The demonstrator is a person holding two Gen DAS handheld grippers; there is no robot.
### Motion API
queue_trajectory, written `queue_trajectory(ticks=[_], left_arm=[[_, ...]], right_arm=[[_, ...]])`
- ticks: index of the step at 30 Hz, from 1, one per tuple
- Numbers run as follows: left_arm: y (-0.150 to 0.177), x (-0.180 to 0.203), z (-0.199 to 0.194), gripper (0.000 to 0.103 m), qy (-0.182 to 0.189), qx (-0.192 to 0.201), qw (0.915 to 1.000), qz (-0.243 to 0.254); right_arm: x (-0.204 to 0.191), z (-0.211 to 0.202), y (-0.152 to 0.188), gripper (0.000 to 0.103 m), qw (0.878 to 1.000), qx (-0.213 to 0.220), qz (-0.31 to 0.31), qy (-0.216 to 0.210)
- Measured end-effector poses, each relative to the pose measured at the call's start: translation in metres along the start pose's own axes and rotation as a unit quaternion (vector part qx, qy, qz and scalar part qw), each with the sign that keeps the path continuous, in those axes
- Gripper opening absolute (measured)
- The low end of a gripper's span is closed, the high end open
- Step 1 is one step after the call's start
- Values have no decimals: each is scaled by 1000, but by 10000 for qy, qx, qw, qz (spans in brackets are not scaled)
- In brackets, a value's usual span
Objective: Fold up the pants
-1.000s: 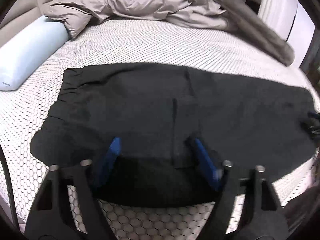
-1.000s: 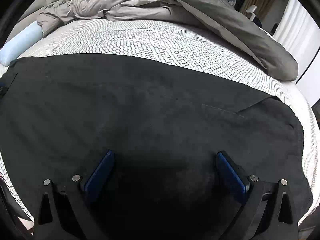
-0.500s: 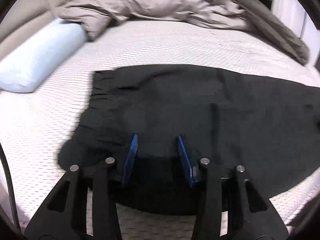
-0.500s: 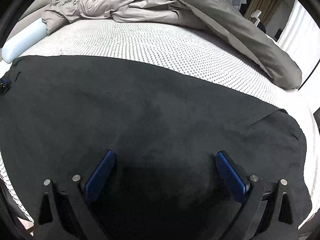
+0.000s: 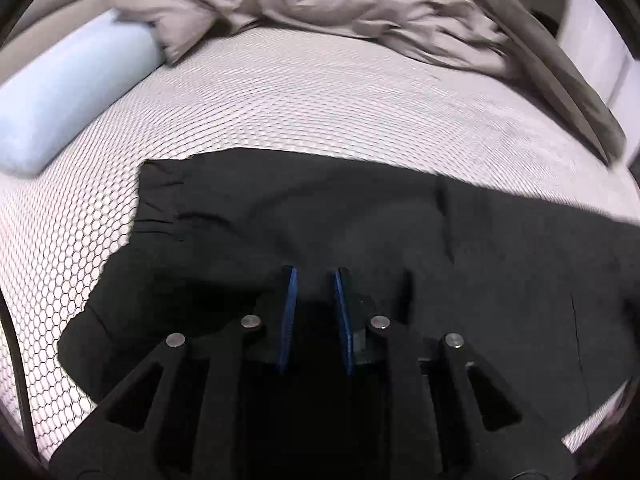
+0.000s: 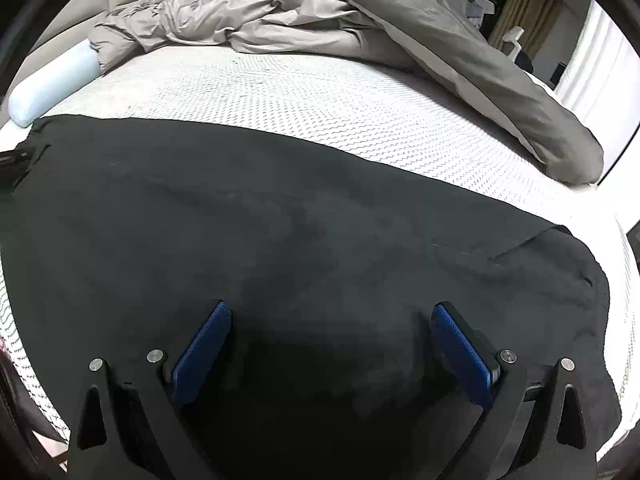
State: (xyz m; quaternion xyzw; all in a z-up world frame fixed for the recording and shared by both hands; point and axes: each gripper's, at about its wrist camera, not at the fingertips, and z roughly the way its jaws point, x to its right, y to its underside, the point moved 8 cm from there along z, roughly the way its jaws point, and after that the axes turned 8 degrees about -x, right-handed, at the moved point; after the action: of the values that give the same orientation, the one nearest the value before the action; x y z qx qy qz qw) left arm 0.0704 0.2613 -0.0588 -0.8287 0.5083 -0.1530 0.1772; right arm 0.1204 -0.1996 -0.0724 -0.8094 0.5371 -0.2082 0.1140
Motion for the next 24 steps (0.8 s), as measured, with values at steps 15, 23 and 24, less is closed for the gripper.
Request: queue_trajectory(ticks=[15,23,24], left_arm=[[-34,50,22,30,-600,-133,9981,64],[-34,52,1,30,-388,130,9974,-587],[-31,73,-6,30,-109,217,9990,-382]], right_arm=[[22,-2,13,102,9998,-16,180,45],[37,-6,20,102,9994,36,326,53],[37,-8,21,102,9995,50,322,59]])
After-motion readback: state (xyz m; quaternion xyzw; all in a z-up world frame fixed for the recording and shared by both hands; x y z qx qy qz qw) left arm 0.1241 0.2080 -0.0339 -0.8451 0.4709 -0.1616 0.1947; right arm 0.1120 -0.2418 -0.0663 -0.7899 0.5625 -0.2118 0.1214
